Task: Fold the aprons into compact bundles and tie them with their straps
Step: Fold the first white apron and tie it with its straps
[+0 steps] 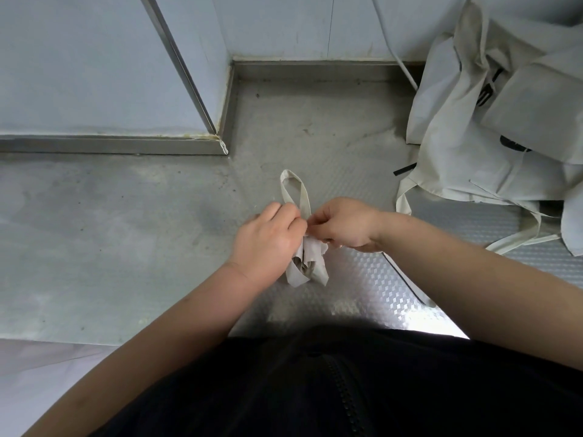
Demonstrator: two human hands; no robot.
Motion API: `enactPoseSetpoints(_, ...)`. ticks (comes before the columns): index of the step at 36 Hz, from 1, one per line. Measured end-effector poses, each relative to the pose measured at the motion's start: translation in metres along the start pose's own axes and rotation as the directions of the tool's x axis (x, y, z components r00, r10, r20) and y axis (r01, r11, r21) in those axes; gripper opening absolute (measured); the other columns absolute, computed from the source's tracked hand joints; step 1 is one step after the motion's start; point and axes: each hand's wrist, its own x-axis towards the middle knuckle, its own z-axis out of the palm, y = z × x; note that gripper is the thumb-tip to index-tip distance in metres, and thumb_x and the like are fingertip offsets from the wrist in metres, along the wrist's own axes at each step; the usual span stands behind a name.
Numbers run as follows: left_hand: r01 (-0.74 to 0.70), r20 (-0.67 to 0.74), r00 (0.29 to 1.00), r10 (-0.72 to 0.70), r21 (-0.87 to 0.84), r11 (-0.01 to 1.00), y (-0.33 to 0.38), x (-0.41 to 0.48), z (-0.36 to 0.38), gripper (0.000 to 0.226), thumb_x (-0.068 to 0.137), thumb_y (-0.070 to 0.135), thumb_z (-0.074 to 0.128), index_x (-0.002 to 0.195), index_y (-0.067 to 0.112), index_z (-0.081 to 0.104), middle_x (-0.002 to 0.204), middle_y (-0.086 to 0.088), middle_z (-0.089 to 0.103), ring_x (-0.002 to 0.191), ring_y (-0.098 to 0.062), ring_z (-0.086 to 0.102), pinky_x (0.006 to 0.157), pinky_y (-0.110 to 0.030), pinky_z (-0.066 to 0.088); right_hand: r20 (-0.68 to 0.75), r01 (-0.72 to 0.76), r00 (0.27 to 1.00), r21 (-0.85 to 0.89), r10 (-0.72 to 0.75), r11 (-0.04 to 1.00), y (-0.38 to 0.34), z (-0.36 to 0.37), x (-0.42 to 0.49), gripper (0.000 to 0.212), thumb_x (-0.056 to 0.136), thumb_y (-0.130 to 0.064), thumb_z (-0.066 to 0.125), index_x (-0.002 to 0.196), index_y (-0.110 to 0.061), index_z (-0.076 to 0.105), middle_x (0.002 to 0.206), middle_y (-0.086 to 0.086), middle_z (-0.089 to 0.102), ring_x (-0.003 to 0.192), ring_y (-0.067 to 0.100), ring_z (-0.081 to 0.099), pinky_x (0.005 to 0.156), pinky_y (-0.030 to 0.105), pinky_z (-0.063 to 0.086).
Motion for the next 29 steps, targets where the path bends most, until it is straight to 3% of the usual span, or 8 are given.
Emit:
enactPoseSetpoints(4, 0.024, 0.042, 0.999, -0.018, -0.148, 0.989, -0.005, -0.007, 0.001, 0.015, 0.072, 0.008, 0.053, 0.078, 0.018, 0.043, 0.086, 0.004, 0.043, 0.051, -0.018, 0.051, 0.039, -0.018, 0.025, -0.115, 0.172, 0.959, -0.496, -0.261, 0.851, 0.007, 0.002, -0.001, 0.020, 0.094, -0.016, 0.052, 0.100, -0.010, 0.070, 0.090, 0.002, 0.067, 0.080, 0.015, 0.055, 0.065, 0.023, 0.033)
enactPoseSetpoints(7, 0.047, 0.101, 0.995, -0.023, -0.238, 0.970, -0.008, -0.016, -0.001, 0.039, 0.069, 0.004, 0.069, 0.083, 0.018, 0.036, 0.090, 0.004, 0.035, 0.046, -0.019, 0.049, 0.040, -0.017, 0.026, -0.127, 0.187, 0.938, -0.597, -0.322, 0.780, 0.017, 0.006, 0.002, 0.021, 0.097, -0.020, 0.047, 0.099, -0.006, 0.063, 0.100, 0.011, 0.065, 0.094, 0.027, 0.058, 0.079, 0.032, 0.041)
enactPoseSetpoints(10, 0.078, 0.165, 0.985, -0.039, -0.237, 0.968, -0.008, -0.020, -0.004, 0.019, 0.079, 0.011, 0.052, 0.084, 0.017, 0.034, 0.092, 0.003, 0.035, 0.041, -0.017, 0.040, 0.039, -0.018, 0.026, -0.136, 0.183, 0.932, -0.620, -0.334, 0.763, 0.022, 0.010, 0.007, 0.016, 0.097, -0.021, 0.045, 0.092, -0.011, 0.057, 0.100, 0.012, 0.063, 0.094, 0.030, 0.058, 0.078, 0.036, 0.041)
enactPoseSetpoints(13, 0.147, 0.239, 0.968, -0.080, -0.280, 0.949, -0.010, -0.024, -0.005, 0.004, 0.081, 0.018, 0.040, 0.083, 0.015, 0.038, 0.091, 0.001, 0.045, 0.037, -0.018, 0.037, 0.036, -0.019, 0.028, -0.130, 0.167, 0.941, -0.626, -0.313, 0.762, 0.019, 0.011, 0.009, 0.014, 0.098, -0.022, 0.043, 0.083, -0.020, 0.042, 0.099, 0.012, 0.063, 0.092, 0.032, 0.056, 0.071, 0.034, 0.039)
enactPoseSetpoints(16, 0.217, 0.319, 0.942, -0.101, -0.355, 0.909, -0.014, -0.025, -0.008, 0.016, 0.081, 0.021, 0.040, 0.077, 0.008, 0.049, 0.082, -0.008, 0.055, 0.039, -0.022, 0.043, 0.035, -0.024, 0.030, -0.137, 0.132, 0.951, -0.633, -0.278, 0.763, 0.017, 0.011, 0.012, 0.015, 0.098, -0.025, 0.040, 0.084, -0.021, 0.037, 0.096, 0.012, 0.061, 0.085, 0.031, 0.053, 0.068, 0.036, 0.041)
enactPoseSetpoints(23, 0.324, 0.514, 0.849, -0.122, -0.324, 0.889, -0.014, -0.008, -0.016, 0.007, 0.090, 0.010, 0.049, 0.086, 0.005, 0.052, 0.088, -0.002, 0.041, 0.066, -0.023, 0.040, 0.056, -0.031, 0.026, -0.220, 0.060, 0.956, -0.506, -0.195, 0.861, 0.018, 0.017, 0.016, 0.018, 0.099, -0.025, 0.038, 0.087, -0.013, 0.044, 0.088, 0.011, 0.057, 0.080, 0.028, 0.049, 0.068, 0.032, 0.037)
enactPoseSetpoints(27, 0.518, 0.513, 0.816, -0.266, -0.443, 0.732, -0.016, -0.013, -0.015, 0.012, 0.087, 0.024, 0.060, 0.093, 0.014, 0.058, 0.101, 0.005, 0.045, 0.078, -0.015, 0.049, 0.069, -0.027, 0.036, -0.175, 0.040, 0.979, -0.347, -0.107, 0.937, 0.018, 0.013, 0.016, 0.030, 0.100, -0.026, 0.040, 0.072, -0.016, 0.040, 0.074, -0.002, 0.050, 0.075, 0.019, 0.046, 0.065, 0.029, 0.032)
enactPoseSetpoints(29, 0.636, 0.600, 0.740, -0.305, -0.474, 0.609, -0.010, -0.012, -0.017, 0.043, 0.082, 0.034, 0.067, 0.118, 0.020, 0.048, 0.117, 0.007, 0.036, 0.095, -0.009, 0.048, 0.080, -0.021, 0.035, -0.136, 0.048, 0.988, -0.158, -0.069, 0.986, 0.016, 0.014, 0.014, 0.032, 0.100, -0.028, 0.042, 0.068, -0.021, 0.042, 0.069, -0.004, 0.049, 0.068, 0.014, 0.047, 0.064, 0.028, 0.037)
